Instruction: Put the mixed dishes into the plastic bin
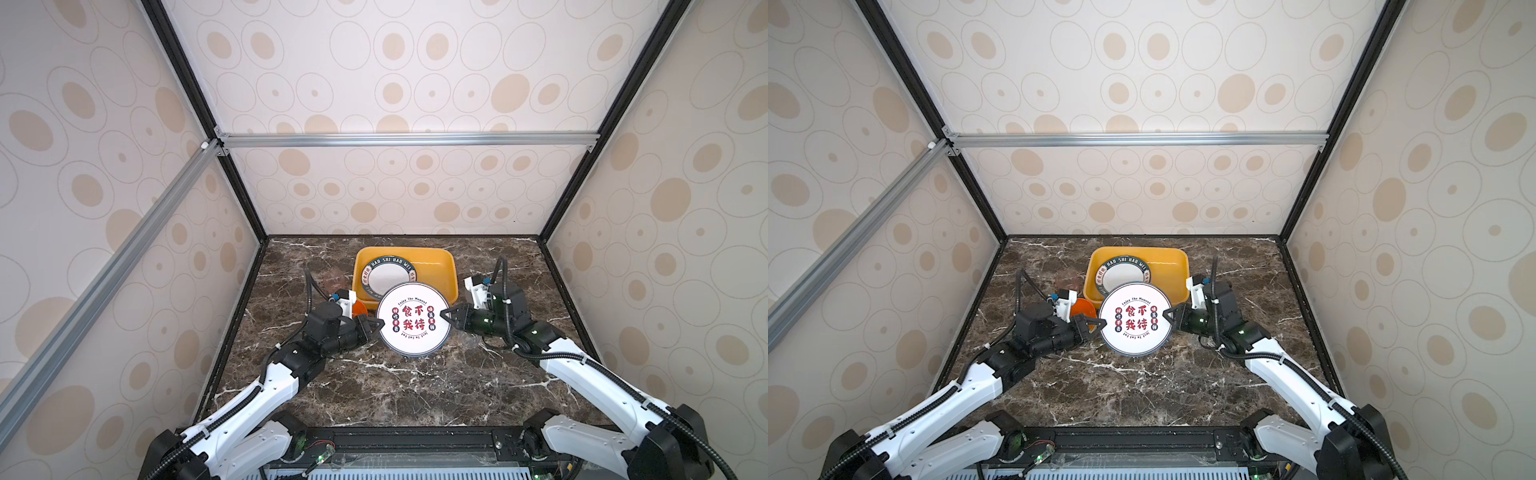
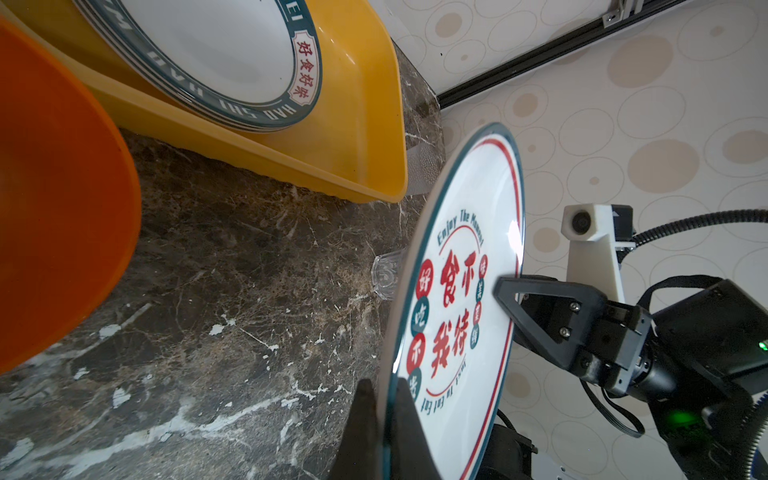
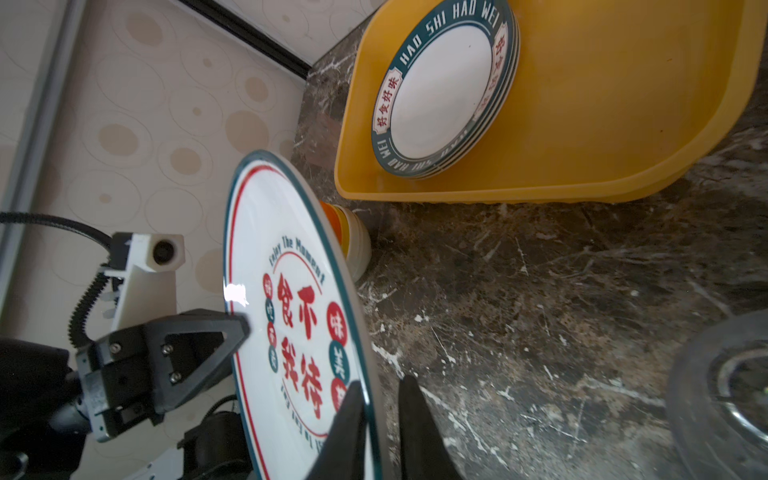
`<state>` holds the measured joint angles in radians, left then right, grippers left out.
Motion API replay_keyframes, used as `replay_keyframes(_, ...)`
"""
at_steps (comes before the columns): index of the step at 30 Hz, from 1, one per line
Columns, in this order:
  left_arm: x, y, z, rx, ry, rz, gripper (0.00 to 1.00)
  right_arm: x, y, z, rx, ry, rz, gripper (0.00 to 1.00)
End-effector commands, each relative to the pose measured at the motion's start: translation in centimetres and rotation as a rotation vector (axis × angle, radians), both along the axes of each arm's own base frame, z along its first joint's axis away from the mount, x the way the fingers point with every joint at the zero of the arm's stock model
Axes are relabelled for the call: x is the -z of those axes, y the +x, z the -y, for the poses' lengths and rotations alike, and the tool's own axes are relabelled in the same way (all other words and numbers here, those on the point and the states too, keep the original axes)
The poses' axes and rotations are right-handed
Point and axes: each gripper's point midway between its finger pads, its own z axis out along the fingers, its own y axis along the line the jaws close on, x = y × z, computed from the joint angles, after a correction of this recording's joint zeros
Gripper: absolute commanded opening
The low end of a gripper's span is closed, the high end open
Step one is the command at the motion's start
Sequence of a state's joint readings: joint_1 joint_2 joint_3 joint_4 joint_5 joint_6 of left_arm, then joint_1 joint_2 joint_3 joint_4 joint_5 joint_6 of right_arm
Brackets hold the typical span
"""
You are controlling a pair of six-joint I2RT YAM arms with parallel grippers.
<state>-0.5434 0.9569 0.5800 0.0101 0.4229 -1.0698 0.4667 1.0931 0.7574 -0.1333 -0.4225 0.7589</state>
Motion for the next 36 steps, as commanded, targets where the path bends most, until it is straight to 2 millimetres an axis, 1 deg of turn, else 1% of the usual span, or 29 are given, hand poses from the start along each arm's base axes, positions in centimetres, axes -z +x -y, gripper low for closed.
replay_keyframes(1,-4.5,1.0,0.6,0.002,-0.1,0.095,0.03,-1.9,0.7,-0.2,0.005,0.046,0.046,0.12)
replay_keyframes(2,-4.4,1.0,0.6,0.002,-0.099,0.094,0.08,-2.0,0.7,-0.2,0.005,0.051,0.048,0.08)
replay_keyframes(3,-4.5,1.2,0.5,-0.001,-0.099,0.094,0.12,-2.2,0.7,-0.2,0.005,0.055,0.053,0.06)
replay_keyframes(7,-4.5,1.4,0.2,-0.01,-0.098,0.098,0.22,-2.7,1.0,-0.2,0.011,0.064,0.065,0.0)
replay_keyframes(9,-4.5,1.6,0.0,-0.021,-0.096,0.098,0.28,-2.9,1.3,-0.2,0.018,0.069,0.067,0.0)
replay_keyframes(11,-4.5,1.7,-0.4,-0.033,-0.091,0.098,0.39,-3.2,1.6,-0.2,0.025,0.076,0.072,0.0)
replay_keyframes(12,-4.5,1.8,-0.6,-0.04,-0.088,0.097,0.42,-3.3,1.8,-0.1,0.031,0.078,0.073,0.0)
replay_keyframes(16,-4.8,2.0,-1.5,-0.068,-0.064,0.108,0.47,-3.8,3.1,0.2,0.06,0.077,0.072,0.0)
replay_keyframes(18,-4.9,2.1,-2.1,-0.094,-0.03,0.117,0.48,-3.9,3.9,0.2,0.074,0.07,0.065,0.0)
replay_keyframes(20,-5.1,2.2,-2.7,-0.116,0.0,0.127,0.55,-3.9,4.9,0.3,0.091,0.055,0.055,0.0)
replay_keyframes(23,-5.6,2.3,-3.1,-0.127,0.022,0.143,0.55,-3.8,6.5,0.3,0.107,0.023,0.043,0.0)
replay_keyframes(25,-5.7,2.4,-3.2,-0.13,0.033,0.144,0.58,-3.8,7.6,0.4,0.126,0.004,0.035,0.0)
replay_keyframes(27,-5.8,2.4,-3.3,-0.134,0.035,0.15,0.59,-3.7,8.8,0.5,0.145,-0.005,0.017,0.0)
replay_keyframes(29,-5.8,2.4,-3.3,-0.137,0.033,0.149,0.62,-3.3,10.2,0.3,0.155,-0.009,0.003,0.0)
replay_keyframes(31,-5.8,2.4,-3.4,-0.141,0.032,0.15,0.63,-3.1,11.3,0.0,0.16,-0.008,-0.005,0.0)
replay_keyframes(32,-5.9,2.4,-3.4,-0.143,0.031,0.152,0.65,-3.0,11.8,-0.1,0.161,-0.012,-0.008,0.0)
replay_keyframes(36,-6.1,2.3,-3.5,-0.144,0.031,0.159,0.67,-1.8,14.0,-0.6,0.175,-0.031,-0.039,0.0)
